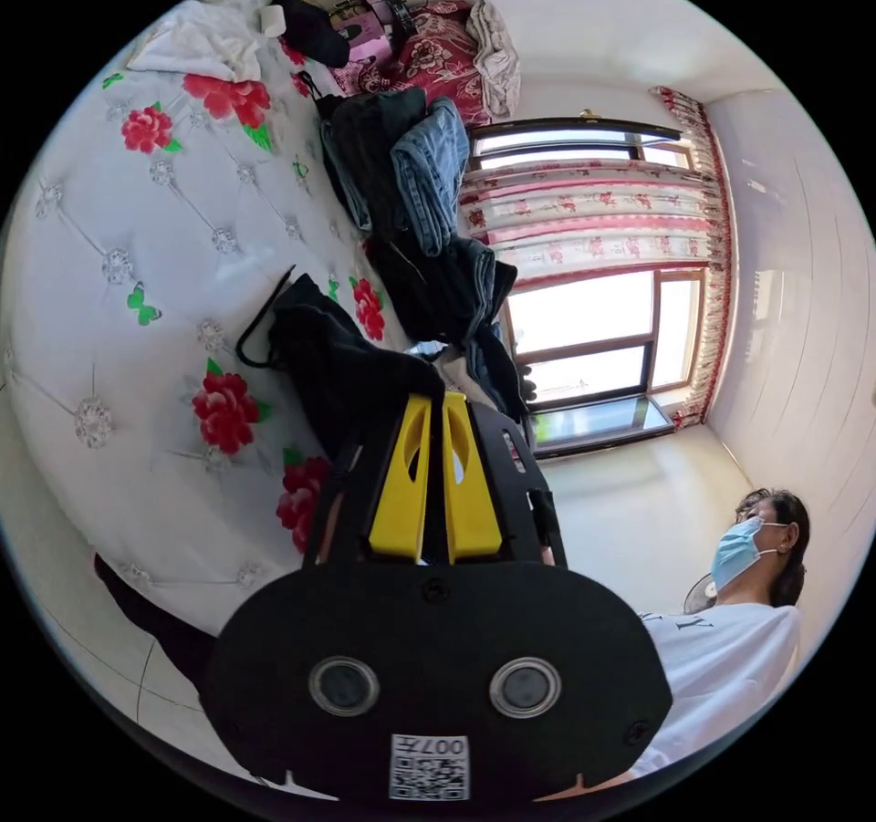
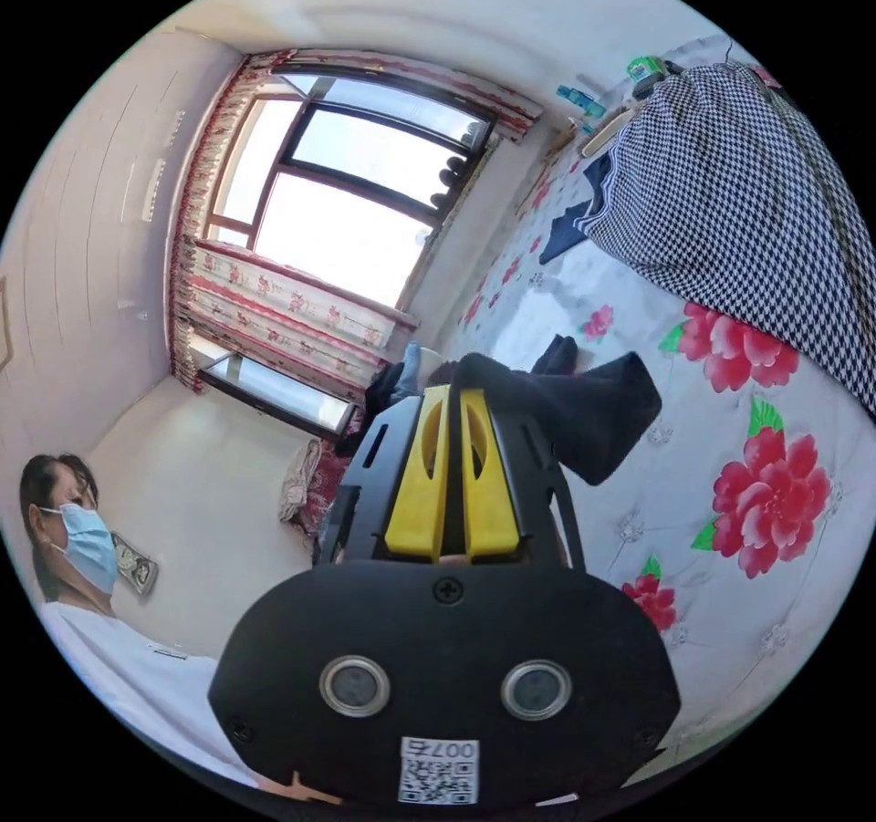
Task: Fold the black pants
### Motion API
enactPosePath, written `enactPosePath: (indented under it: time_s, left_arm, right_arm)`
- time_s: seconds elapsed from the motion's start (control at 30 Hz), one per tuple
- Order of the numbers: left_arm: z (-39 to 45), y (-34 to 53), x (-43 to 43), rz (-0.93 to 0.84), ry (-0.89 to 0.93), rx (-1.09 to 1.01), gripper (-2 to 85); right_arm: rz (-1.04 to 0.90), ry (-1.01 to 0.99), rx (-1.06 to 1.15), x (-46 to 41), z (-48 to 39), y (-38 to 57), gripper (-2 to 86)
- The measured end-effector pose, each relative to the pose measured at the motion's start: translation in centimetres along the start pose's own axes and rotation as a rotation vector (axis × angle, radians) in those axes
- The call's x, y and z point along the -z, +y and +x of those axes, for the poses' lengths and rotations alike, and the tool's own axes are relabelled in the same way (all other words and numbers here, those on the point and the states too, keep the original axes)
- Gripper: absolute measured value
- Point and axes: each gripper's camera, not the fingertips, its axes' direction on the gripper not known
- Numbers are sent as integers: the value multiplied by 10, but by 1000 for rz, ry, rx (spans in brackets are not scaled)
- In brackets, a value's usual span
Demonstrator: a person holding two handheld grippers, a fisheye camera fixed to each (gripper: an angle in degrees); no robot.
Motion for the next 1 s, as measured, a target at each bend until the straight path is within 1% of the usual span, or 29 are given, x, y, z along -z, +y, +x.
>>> enactPosePath:
  time_s: [0.07,0.13,0.17,0.2,0.23,0.3,0.37,0.43,0.47,0.53,0.57,0.63,0.67,0.7,0.77,0.83,0.87,0.93,0.97,1.0]
  left_arm:
    - [6,-18,-31,-1,-32,-9,-6]
    - [-2,-48,-88,7,-101,63,0]
    - [-5,-55,-105,10,-117,70,4]
    - [-12,-68,-141,21,-167,92,11]
    - [-17,-78,-175,41,-229,108,26]
    - [-21,-84,-221,34,-294,121,44]
    - [-13,-81,-258,-11,-319,93,52]
    - [13,-64,-291,-62,-388,-77,58]
    - [19,-57,-297,-82,-419,-115,59]
    - [39,-17,-311,-130,-567,-241,64]
    - [43,-5,-313,-132,-599,-271,65]
    - [63,48,-333,-186,-687,-402,71]
    - [68,62,-341,-210,-699,-434,73]
    - [80,90,-364,-274,-697,-506,77]
    - [98,135,-407,-387,-651,-629,86]
    - [117,190,-473,-537,-605,-795,101]
    - [119,202,-490,-577,-604,-823,104]
    - [115,239,-551,-710,-635,-860,101]
    - [111,246,-564,-734,-672,-863,96]
    - [114,257,-577,-717,-707,-918,76]
  right_arm:
    - [-13,52,23,-30,-11,-18,0]
    - [-29,118,29,-72,-19,-40,3]
    - [-53,151,36,-110,-22,-56,6]
    - [-71,190,60,-150,-24,-71,10]
    - [-84,207,67,-170,-24,-77,13]
    - [-156,289,96,-240,-18,-93,25]
    - [-238,325,47,-274,-6,-93,32]
    - [-264,347,49,-291,5,-85,39]
    - [-269,369,72,-296,12,-78,44]
    - [-294,419,84,-298,28,-70,52]
    - [-312,450,76,-297,42,-65,58]
    - [-335,471,42,-295,63,-61,66]
    - [-326,492,29,-294,74,-60,70]
    - [-311,502,23,-294,81,-61,75]
    - [-310,497,10,-303,90,-63,82]
    - [-348,462,-18,-319,98,-65,86]
    - [-381,433,-26,-331,102,-66,85]
    - [-357,430,10,-341,99,-67,67]
    - [-402,446,21,-349,98,-68,39]
    - [-441,503,25,-351,97,-70,20]
